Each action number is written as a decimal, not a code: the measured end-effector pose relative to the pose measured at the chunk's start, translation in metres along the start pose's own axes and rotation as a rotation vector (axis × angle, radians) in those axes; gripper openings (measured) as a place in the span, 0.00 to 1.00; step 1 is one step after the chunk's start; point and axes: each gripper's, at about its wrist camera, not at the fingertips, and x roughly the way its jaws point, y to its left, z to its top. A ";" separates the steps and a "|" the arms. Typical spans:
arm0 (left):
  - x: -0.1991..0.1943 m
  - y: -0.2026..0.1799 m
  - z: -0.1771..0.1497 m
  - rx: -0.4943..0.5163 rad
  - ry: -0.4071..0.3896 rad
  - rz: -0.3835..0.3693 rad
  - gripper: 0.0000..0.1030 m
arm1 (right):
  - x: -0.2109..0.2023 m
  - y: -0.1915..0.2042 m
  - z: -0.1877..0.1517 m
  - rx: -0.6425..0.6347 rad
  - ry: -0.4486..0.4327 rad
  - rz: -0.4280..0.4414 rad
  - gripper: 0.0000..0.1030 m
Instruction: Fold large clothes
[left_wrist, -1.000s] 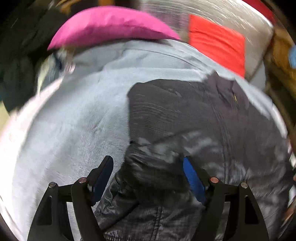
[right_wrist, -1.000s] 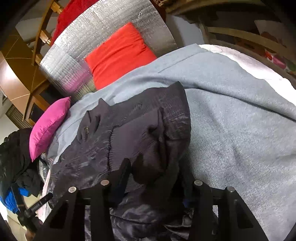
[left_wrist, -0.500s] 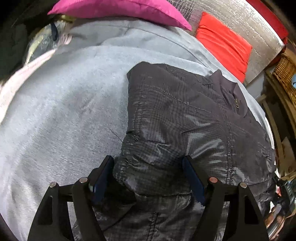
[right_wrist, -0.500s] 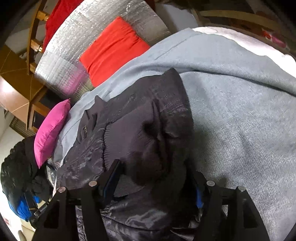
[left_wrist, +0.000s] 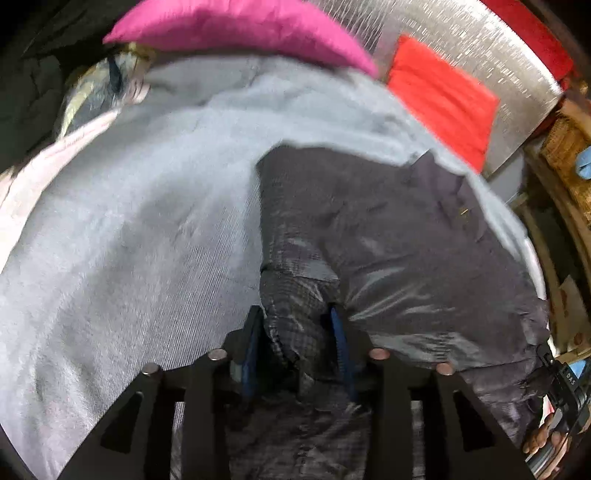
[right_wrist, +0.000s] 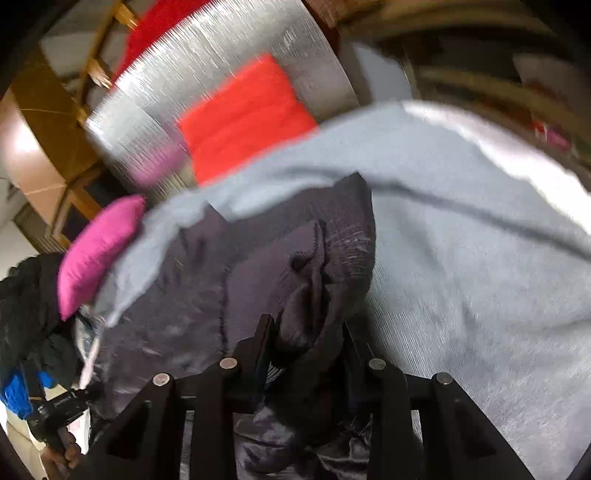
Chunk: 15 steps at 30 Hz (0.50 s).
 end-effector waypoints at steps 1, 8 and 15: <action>0.005 0.002 0.001 -0.002 0.020 0.017 0.61 | 0.003 -0.007 0.000 0.040 0.007 0.017 0.42; -0.015 0.005 0.006 -0.042 -0.051 0.023 0.69 | -0.015 -0.017 0.009 0.118 -0.011 0.107 0.58; -0.026 -0.014 0.008 0.069 -0.138 0.083 0.78 | -0.023 -0.018 0.015 0.119 -0.062 0.118 0.67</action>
